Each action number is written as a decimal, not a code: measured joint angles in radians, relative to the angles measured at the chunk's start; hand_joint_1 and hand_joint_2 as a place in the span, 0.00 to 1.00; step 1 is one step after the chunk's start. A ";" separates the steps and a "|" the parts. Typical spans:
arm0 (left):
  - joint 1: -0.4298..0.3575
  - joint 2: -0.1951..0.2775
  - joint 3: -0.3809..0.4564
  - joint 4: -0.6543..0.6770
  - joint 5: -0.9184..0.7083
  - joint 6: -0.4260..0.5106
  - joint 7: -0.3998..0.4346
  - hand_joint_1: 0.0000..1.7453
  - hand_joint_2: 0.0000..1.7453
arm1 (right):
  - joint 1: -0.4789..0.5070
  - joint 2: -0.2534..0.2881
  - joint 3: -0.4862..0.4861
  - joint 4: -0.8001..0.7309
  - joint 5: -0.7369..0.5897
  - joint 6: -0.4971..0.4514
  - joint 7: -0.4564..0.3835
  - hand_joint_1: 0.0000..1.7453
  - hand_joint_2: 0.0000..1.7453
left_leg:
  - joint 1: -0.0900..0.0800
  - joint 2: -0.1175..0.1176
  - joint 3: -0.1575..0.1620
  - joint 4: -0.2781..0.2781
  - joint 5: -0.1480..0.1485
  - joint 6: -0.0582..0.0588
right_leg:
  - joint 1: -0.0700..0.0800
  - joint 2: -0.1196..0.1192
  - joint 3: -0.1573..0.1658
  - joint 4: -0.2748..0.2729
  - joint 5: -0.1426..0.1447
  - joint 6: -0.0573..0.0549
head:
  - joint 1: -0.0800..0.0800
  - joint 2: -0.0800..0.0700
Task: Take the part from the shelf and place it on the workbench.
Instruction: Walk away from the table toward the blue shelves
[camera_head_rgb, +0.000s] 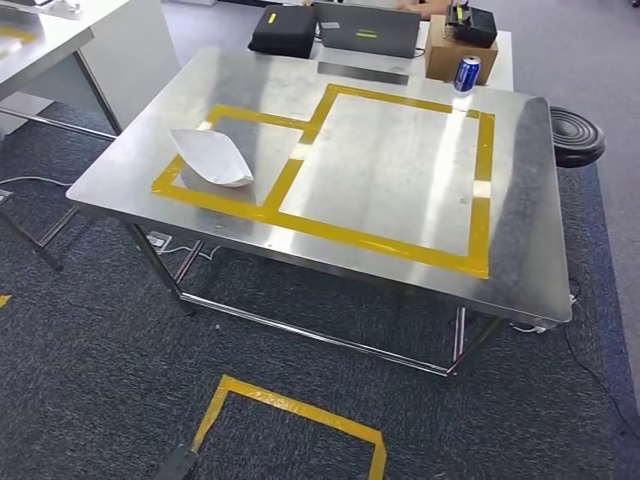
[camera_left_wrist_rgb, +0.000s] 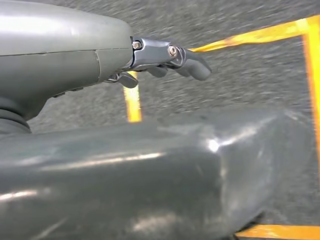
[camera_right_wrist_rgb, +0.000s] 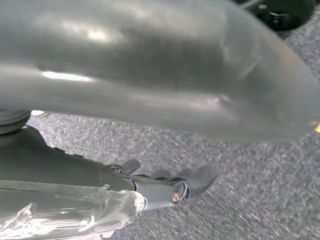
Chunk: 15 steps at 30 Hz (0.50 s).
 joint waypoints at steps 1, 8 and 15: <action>0.000 0.001 0.002 0.001 0.002 -0.003 0.008 0.00 0.00 | 0.001 0.000 0.000 0.000 -0.002 0.000 -0.008 0.00 0.00 | 0.001 0.001 -0.013 0.000 0.012 0.005 | -0.002 0.000 -0.015 0.047 -0.051 0.007 | 0.001 0.000; 0.000 0.000 0.020 0.001 0.021 -0.007 0.040 0.00 0.00 | -0.006 0.000 0.000 0.000 -0.002 -0.010 -0.017 0.00 0.50 | 0.002 0.001 -0.122 0.020 0.088 -0.004 | -0.011 0.000 0.094 0.124 -0.091 0.022 | 0.005 0.000; -0.005 -0.002 0.040 0.001 0.035 -0.012 0.078 0.00 0.00 | -0.011 0.003 0.000 0.001 -0.019 0.018 -0.041 0.00 0.00 | 0.004 0.003 -0.165 0.064 0.079 -0.041 | -0.008 0.009 0.182 -0.059 -0.099 -0.027 | 0.003 0.000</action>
